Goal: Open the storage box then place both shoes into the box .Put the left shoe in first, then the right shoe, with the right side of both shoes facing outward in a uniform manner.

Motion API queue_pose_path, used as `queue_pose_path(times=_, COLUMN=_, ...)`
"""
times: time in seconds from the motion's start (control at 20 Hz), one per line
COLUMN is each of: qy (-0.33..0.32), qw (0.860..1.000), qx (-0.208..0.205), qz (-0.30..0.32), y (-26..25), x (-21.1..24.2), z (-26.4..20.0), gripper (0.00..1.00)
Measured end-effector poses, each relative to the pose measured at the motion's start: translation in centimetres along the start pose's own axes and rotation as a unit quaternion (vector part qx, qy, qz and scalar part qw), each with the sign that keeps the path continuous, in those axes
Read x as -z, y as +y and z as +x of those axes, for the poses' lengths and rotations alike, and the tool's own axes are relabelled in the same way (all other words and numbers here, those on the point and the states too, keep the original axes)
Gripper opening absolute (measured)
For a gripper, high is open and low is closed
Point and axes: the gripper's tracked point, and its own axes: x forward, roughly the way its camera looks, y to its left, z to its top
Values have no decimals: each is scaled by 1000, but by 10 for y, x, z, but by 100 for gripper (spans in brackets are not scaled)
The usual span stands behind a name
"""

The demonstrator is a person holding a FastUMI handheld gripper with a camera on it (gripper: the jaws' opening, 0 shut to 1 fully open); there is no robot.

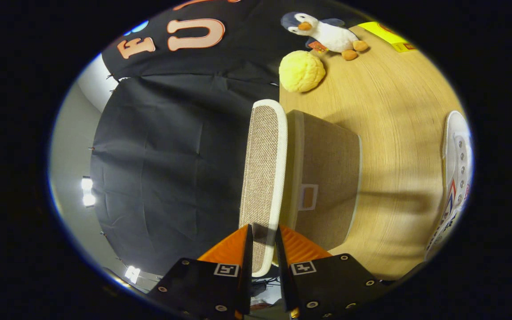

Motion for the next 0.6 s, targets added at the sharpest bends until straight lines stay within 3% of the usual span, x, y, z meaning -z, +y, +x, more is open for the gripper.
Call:
queue_pose_path(times=0.4, qy=-11, qw=997, qx=-58, qz=-58, y=90, x=-9, z=17, gripper=28)
queue_pose_path(times=0.6, qy=-13, qw=994, qx=-57, qz=-98, y=125, x=-12, z=44, gripper=28)
